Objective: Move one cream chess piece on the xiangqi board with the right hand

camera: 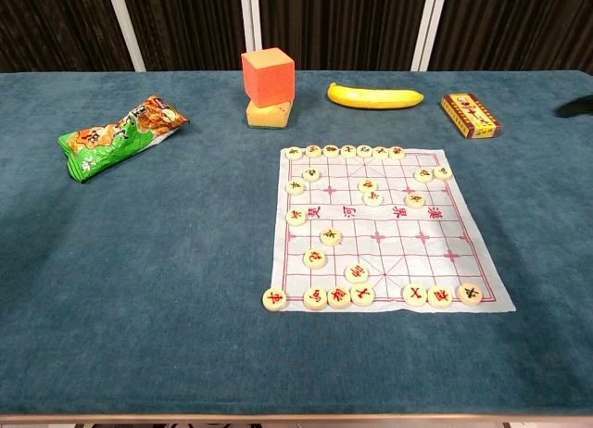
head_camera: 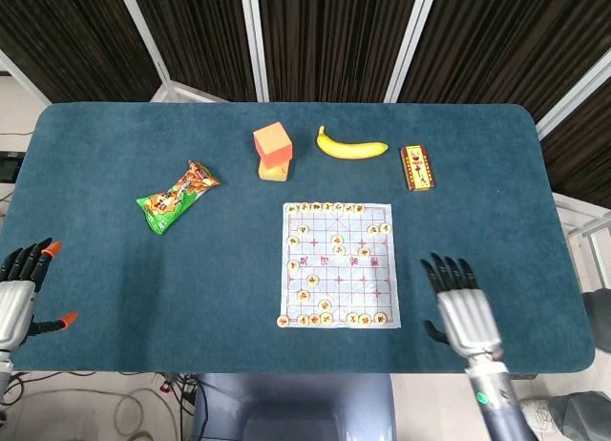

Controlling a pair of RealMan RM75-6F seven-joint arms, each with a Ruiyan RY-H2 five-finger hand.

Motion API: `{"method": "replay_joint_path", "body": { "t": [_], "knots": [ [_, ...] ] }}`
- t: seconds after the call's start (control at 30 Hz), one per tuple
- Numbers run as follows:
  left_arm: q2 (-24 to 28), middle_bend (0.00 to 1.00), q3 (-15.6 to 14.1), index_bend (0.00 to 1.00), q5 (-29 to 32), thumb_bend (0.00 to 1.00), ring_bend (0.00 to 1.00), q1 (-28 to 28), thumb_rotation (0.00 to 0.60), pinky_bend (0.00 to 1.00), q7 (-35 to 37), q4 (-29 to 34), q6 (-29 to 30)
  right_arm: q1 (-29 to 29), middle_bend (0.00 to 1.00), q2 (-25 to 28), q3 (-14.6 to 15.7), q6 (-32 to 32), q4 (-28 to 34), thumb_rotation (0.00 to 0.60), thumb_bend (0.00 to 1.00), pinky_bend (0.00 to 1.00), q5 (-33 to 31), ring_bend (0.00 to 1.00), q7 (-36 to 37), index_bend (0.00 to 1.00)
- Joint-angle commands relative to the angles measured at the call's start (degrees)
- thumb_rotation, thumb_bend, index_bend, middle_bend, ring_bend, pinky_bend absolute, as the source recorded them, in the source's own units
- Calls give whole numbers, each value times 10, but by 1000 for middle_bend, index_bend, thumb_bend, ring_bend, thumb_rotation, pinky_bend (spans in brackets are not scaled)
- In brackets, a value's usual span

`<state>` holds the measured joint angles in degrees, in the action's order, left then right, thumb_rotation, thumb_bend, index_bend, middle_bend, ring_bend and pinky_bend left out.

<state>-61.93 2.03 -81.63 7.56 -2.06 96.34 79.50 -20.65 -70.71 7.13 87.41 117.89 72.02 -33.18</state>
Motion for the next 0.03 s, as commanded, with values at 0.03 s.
{"method": "replay_joint_path", "body": {
  "t": [0.03],
  "knots": [
    [0,0,0,0,-1,0,0,-1,600,0,-2,0,2,46,0,39,39,29,-33,600,319,0,54,0,50,0]
  ]
}}
